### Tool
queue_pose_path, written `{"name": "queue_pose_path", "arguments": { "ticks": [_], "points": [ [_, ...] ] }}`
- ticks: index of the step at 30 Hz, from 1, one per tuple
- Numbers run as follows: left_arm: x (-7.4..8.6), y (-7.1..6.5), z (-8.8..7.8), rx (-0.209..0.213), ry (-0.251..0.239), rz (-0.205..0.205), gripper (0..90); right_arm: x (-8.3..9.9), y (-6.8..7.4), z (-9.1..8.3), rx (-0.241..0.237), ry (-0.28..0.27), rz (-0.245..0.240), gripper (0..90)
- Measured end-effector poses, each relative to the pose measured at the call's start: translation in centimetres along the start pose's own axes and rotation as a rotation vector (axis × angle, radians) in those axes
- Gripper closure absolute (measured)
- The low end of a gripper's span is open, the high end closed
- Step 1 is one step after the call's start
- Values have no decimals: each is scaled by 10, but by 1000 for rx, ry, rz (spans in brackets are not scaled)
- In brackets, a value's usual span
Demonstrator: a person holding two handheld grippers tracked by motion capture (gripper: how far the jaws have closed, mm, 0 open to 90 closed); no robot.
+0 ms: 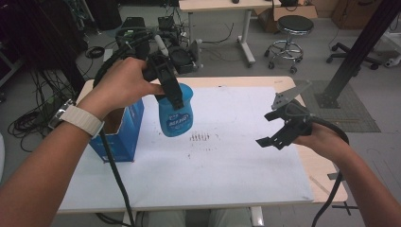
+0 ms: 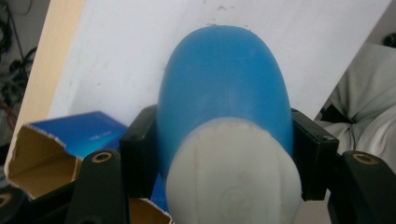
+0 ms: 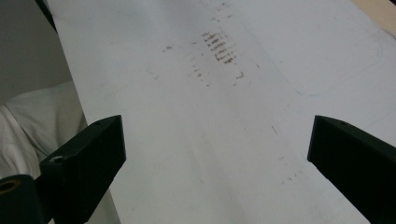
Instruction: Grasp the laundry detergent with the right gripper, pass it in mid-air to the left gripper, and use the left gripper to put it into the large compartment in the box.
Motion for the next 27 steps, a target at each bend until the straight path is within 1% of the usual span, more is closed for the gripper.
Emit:
{"name": "queue_pose_path", "arguments": {
  "ticks": [1, 2, 3, 4, 5, 6, 7, 9, 10, 11, 13, 16, 17, 18, 19, 20, 21, 22, 23, 24, 25, 27],
  "points": [
    [1, 5, -3, -3, 1, -35, 380, 3, -1, -3, 14, 14, 3, 41],
    [1, 5, -3, -3, 1, -35, 380, 4, -1, -4, 18, 18, 4, 42],
    [3, 10, -6, -9, 5, -75, 381, 6, -2, -6, 24, 24, 2, 43],
    [3, 10, -6, -9, 5, -75, 380, 6, -2, -6, 24, 24, 2, 43],
    [4, 16, -10, -21, 5, -110, 381, 10, -3, -9, 38, 39, 4, 44],
    [4, 16, -10, -21, 5, -110, 381, 11, -3, -10, 39, 39, 5, 45],
    [5, 22, -14, -33, 4, -156, 381, 13, -4, -12, 45, 40, 10, 46],
    [5, 28, -19, -47, -1, -203, 381, 16, -4, -15, 51, 40, 16, 47],
    [5, 28, -19, -47, -1, -203, 381, 16, -4, -15, 51, 40, 16, 47],
    [7, 35, -25, -62, 7, -246, 381, 19, -5, -18, 56, 45, 18, 47],
    [8, 42, -31, -79, 7, -293, 381, 23, -5, -20, 61, 51, 20, 48],
    [12, 53, -39, -90, -4, -364, 381, 28, -6, -24, 66, 52, 27, 48],
    [13, 56, -41, -93, -7, -384, 381, 29, -7, -25, 65, 50, 29, 49],
    [13, 56, -41, -93, -7, -384, 381, 29, -7, -25, 65, 50, 29, 49],
    [17, 62, -46, -103, -4, -429, 381, 32, -8, -28, 66, 49, 35, 50],
    [17, 62, -46, -103, -4, -429, 381, 33, -8, -29, 68, 49, 37, 50],
    [20, 67, -51, -123, -19, -472, 382, 34, -9, -30, 69, 51, 38, 51],
    [20, 67, -51, -123, -19, -472, 381, 35, -9, -31, 70, 52, 37, 51],
    [24, 72, -54, -136, -33, -524, 381, 35, -9, -32, 70, 51, 37, 51],
    [24, 72, -54, -136, -33, -524, 381, 35, -9, -32, 70, 51, 37, 51],
    [29, 78, -57, -146, -44, -576, 381, 36, -10, -34, 72, 45, 40, 52],
    [35, 83, -59, -153, -42, -610, 381, 36, -10, -35, 72, 42, 38, 53]
  ]
}}
Point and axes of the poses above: each handheld gripper's, and its own axes: z roughly forward along the jaws, x roughly out of its underside, y roughly to its left, the point moved 5 cm from there along z, roughly forward along the jaws, and after that the axes turned 3 degrees about -y, right-handed, at the moved point
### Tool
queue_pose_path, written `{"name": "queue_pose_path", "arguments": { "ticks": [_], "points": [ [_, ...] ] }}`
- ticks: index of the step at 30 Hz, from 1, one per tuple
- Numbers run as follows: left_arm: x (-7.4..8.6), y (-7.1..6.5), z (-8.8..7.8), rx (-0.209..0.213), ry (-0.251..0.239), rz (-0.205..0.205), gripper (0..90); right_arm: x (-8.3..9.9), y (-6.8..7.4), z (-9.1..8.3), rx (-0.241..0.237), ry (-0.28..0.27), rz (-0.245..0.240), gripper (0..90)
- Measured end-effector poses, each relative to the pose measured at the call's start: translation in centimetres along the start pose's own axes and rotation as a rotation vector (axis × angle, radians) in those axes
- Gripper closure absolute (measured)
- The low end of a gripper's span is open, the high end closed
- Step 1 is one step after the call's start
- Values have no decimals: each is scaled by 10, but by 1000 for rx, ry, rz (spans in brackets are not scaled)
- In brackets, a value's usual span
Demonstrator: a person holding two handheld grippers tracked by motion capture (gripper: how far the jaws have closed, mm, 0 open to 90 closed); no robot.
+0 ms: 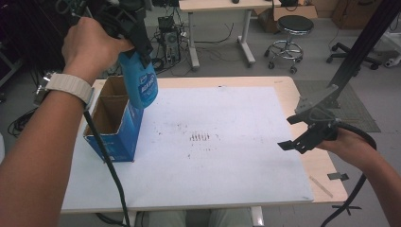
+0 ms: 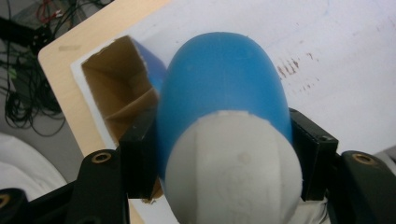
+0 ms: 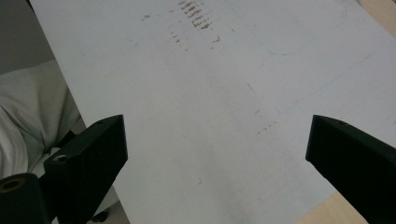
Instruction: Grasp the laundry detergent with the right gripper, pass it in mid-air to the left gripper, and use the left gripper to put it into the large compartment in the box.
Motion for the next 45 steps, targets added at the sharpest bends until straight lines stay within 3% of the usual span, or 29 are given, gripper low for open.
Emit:
{"name": "queue_pose_path", "arguments": {
  "ticks": [3, 4, 6, 12, 24, 30, 45],
  "points": [
    [2, 7, -2, -10, 0, -35, 381, 1, 0, -1, 0, 1, -3, 54],
    [5, 14, -3, -14, -5, -76, 381, 1, 0, -1, 0, 0, -5, 55],
    [8, 21, -5, -16, -8, -115, 381, 1, 0, -1, 0, 0, -8, 55],
    [18, 41, -6, -31, -13, -200, 381, -1, -1, -3, 2, -25, -17, 66],
    [37, 76, 8, -85, -22, -336, 381, 6, -3, -2, 3, -9, -7, 65],
    [46, 88, 22, -96, -25, -369, 382, 8, -6, -5, 10, -11, -1, 65],
    [60, 96, 66, -91, -16, -361, 382, 13, -6, -7, 16, -5, 10, 66]
  ]
}}
Point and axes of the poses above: each handheld gripper's, and its own axes: z roughly forward along the jaws, x roughly out of its underside, y roughly to its left, the point moved 5 cm from there along z, roughly forward along the jaws, and after that the axes turned 3 degrees about -y, right-handed, at the moved point
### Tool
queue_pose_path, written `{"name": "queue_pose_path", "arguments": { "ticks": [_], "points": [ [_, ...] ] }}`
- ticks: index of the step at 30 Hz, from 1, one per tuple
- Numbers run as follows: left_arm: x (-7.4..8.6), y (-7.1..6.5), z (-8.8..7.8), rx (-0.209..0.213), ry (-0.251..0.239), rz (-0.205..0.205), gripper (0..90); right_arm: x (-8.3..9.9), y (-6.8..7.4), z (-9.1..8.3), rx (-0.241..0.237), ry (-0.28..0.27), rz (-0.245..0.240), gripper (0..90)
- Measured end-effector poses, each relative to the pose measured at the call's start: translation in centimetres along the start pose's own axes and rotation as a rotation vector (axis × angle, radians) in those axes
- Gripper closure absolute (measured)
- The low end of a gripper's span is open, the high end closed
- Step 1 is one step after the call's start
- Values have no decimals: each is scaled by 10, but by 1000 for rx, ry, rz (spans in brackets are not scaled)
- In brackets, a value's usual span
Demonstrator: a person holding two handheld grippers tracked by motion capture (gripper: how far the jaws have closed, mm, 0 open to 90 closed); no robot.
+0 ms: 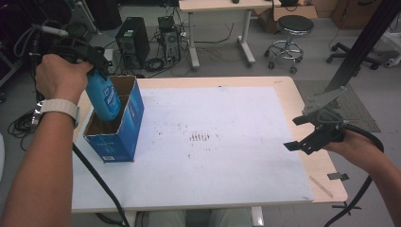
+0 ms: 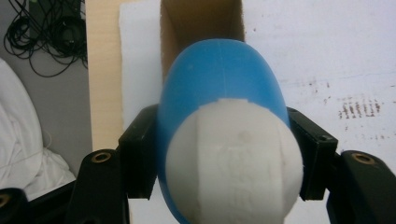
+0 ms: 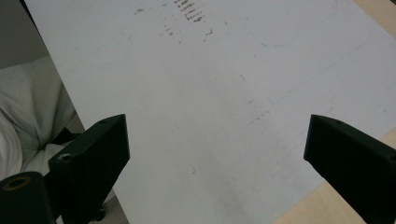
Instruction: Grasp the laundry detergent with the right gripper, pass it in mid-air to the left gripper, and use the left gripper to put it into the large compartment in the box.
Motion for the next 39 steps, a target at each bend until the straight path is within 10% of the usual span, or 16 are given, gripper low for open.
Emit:
{"name": "queue_pose_path", "arguments": {
  "ticks": [39],
  "points": [
    [49, 1, 120, -8, 41, 8, 382, 6, 3, 4, 12, 14, 22, 74]
  ]
}}
Point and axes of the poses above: each handheld gripper's, and its own axes: z roughly forward along the jaws, x roughly out of its underside, y roughly to its left, the point moved 5 cm from there along z, roughly forward along the jaws, and after that the axes turned 3 degrees about -y, right-handed, at the moved point
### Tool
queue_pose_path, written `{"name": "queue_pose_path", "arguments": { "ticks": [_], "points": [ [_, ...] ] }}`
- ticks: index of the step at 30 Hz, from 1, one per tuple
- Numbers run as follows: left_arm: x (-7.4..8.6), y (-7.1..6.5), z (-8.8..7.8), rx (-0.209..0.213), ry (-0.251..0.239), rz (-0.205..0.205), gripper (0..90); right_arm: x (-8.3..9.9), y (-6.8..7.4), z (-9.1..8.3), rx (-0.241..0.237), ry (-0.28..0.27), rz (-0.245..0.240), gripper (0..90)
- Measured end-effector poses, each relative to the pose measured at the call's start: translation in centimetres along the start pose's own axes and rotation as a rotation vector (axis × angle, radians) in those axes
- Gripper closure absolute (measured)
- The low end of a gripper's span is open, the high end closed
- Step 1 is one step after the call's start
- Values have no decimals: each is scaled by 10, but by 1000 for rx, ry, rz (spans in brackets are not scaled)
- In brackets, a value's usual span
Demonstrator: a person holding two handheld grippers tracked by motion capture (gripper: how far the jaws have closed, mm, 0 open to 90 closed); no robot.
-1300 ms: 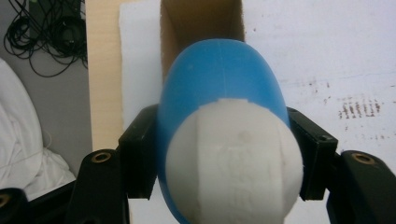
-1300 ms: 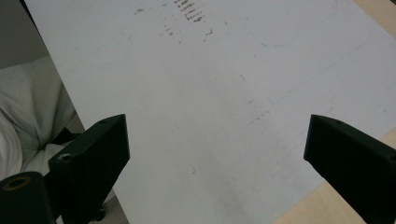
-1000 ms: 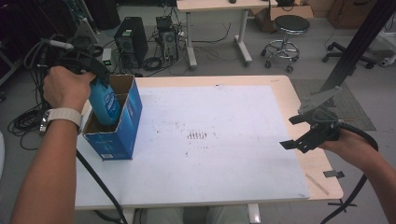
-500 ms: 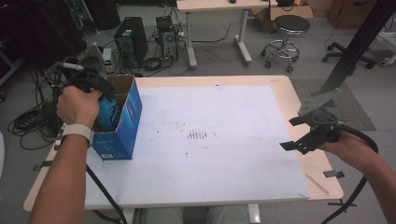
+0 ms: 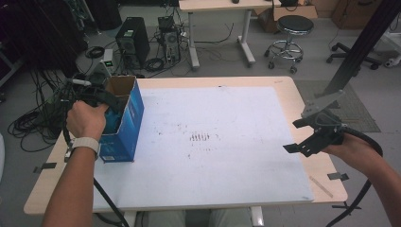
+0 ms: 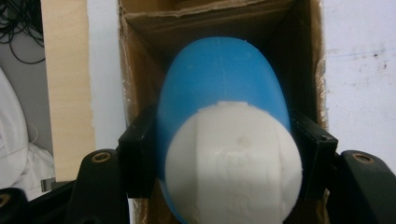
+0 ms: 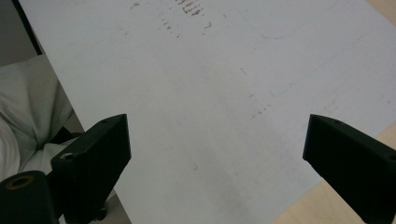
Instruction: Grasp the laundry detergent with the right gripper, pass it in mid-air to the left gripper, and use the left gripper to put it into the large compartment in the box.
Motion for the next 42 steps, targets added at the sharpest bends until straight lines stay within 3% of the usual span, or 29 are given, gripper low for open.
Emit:
{"name": "queue_pose_path", "arguments": {
  "ticks": [16, 30, 34, 36, 42],
  "points": [
    [7, -1, 19, 16, 24, 5, 381, 1, 0, 1, 0, 9, 4, 77],
    [6, 2, 21, 32, 19, 11, 378, 2, 1, 2, -6, 10, 11, 89],
    [7, 4, 21, 49, 22, 3, 374, 3, 2, 4, -9, 5, 10, 88],
    [6, 5, 18, 66, 19, -7, 324, 4, 2, 4, -8, 7, 13, 83],
    [2, 8, 2, 43, -7, -5, 276, 4, 3, 2, -8, 7, 12, 80]
  ]
}}
Point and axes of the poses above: each handheld gripper's, and its own axes: z roughly forward along the jaws, x roughly out of its underside, y roughly to its left, the point moved 5 cm from there along z, roughly forward along the jaws, and after that the axes turned 3 degrees about -y, right-handed, at the moved point
